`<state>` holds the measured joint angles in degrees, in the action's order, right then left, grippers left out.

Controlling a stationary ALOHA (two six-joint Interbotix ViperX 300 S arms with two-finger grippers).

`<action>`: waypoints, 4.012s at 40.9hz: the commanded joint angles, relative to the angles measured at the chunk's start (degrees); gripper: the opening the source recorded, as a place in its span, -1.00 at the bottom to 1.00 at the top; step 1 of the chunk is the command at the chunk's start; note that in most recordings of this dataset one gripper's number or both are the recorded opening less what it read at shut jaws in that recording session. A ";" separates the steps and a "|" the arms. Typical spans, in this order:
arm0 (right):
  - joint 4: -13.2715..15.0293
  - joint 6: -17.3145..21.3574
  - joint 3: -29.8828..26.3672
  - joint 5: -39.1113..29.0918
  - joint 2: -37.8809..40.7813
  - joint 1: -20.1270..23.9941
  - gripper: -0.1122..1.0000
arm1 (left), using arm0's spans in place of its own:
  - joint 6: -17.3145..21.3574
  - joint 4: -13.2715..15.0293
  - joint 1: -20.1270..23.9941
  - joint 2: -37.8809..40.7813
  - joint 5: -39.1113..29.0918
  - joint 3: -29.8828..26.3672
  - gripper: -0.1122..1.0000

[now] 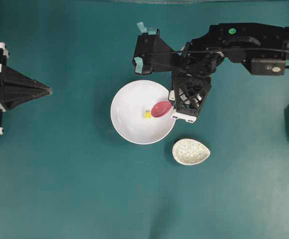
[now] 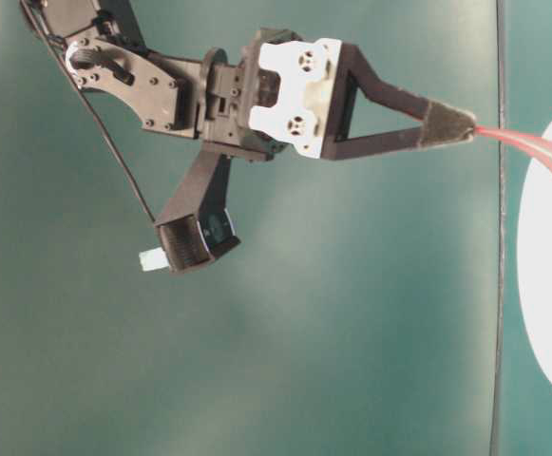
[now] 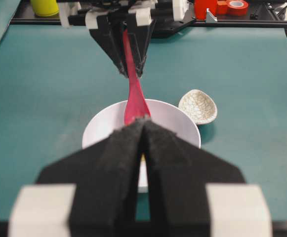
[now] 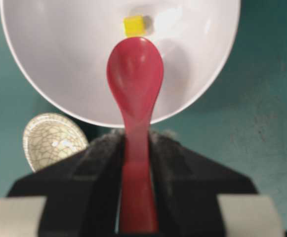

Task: Scoop the yellow hexagonal prism block from the bowl with a spoon using the right arm.
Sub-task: 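Lower the spoon bowl into the white bowl beside the yellow block, then slide the spoon under the yellow hexagonal block with the right gripper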

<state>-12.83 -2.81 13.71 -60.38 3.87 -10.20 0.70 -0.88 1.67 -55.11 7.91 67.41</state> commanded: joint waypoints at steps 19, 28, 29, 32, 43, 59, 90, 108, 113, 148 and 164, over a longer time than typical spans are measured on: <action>0.09 0.09 -1.41 1.05 1.76 1.14 -0.41 | 0.09 -0.18 0.18 0.18 0.26 -1.49 -0.81; 0.09 -0.09 -1.41 3.43 2.99 1.23 -0.41 | 0.09 -0.18 0.18 0.18 0.26 -1.49 -0.81; 0.09 -0.18 -1.41 3.78 3.16 1.23 -0.41 | 0.09 -0.18 0.18 0.26 0.26 -1.49 -0.81; 0.09 -0.18 -1.41 4.92 3.43 1.14 -0.41 | 0.09 -0.18 0.18 0.26 0.26 -1.49 -0.80; 0.09 -0.26 -1.41 9.58 3.87 1.67 -0.41 | 0.09 -0.18 0.09 0.26 0.26 -1.49 -0.81; 0.00 -0.44 -1.41 15.38 3.96 2.64 -0.41 | 0.00 -0.18 0.18 0.26 0.26 -1.49 -0.80; -0.09 -0.70 -1.32 21.88 3.60 3.34 -0.41 | -0.26 -0.18 0.18 0.26 0.26 -1.58 -0.80; -0.09 -0.70 2.90 26.81 0.53 3.34 -0.41 | -0.44 -0.18 0.18 0.26 0.26 -1.49 -0.80; -0.09 -0.70 4.75 28.48 -0.53 3.34 -0.41 | -0.44 -0.18 0.09 0.26 0.26 -1.49 -0.80; 0.00 -0.97 10.02 35.68 -3.08 3.34 -0.41 | -0.44 -0.18 0.09 0.26 0.26 -1.49 -0.81; 0.00 -0.97 10.11 38.85 -1.67 3.52 -0.41 | -0.44 -0.18 0.18 0.26 0.26 -1.49 -0.80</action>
<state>-12.83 -3.69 24.35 -22.41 2.81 -6.86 0.35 -0.88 1.67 -55.20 7.91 67.41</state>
